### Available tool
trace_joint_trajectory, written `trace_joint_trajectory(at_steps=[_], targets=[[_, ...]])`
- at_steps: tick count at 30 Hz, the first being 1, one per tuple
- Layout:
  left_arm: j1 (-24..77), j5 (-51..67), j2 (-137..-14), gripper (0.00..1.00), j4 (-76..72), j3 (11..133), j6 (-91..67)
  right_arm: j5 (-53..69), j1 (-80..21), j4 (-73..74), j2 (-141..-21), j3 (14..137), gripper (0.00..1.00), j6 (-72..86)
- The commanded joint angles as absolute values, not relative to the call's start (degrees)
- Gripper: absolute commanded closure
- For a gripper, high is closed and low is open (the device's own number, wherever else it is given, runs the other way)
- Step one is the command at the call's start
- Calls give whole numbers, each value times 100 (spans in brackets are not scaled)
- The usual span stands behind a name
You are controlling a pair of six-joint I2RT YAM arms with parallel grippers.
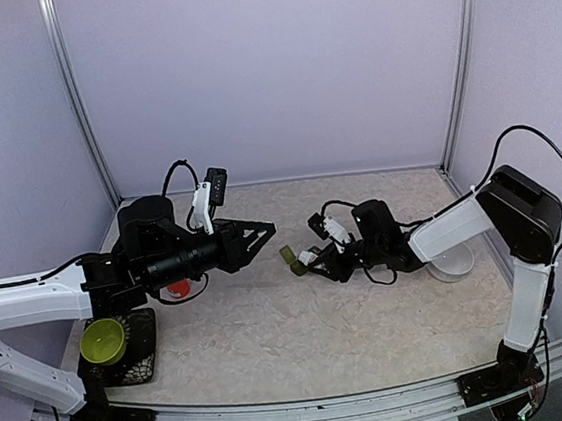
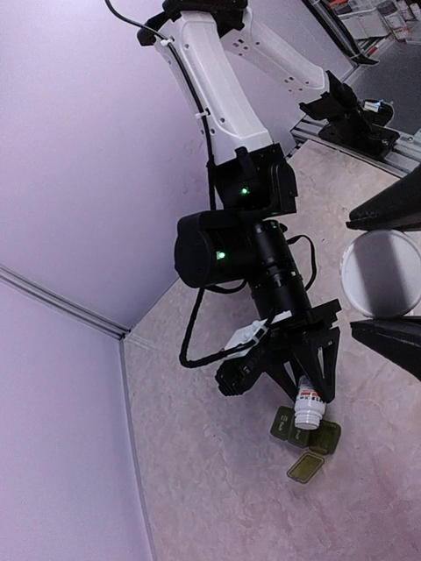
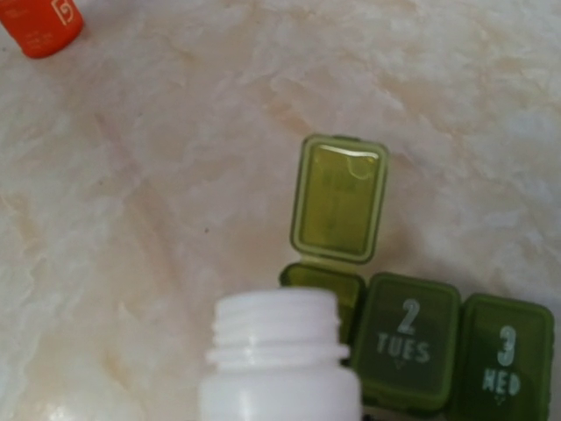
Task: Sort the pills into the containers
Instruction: Pour the pill into the compartment of the pill container.
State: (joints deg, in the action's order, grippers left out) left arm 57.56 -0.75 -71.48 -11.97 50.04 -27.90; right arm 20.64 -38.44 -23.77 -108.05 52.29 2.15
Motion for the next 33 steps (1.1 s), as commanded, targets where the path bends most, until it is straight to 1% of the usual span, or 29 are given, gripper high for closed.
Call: trace_joint_trajectory(at_steps=[1, 33], targets=[[5739, -130, -7008, 79, -1274, 4937, -2804, 1989, -3796, -2075, -10951, 5474, 91, 125], [5739, -114, -7006, 79, -1240, 5014, -2787, 1422, -4055, 80, -11185, 6710, 93, -218]])
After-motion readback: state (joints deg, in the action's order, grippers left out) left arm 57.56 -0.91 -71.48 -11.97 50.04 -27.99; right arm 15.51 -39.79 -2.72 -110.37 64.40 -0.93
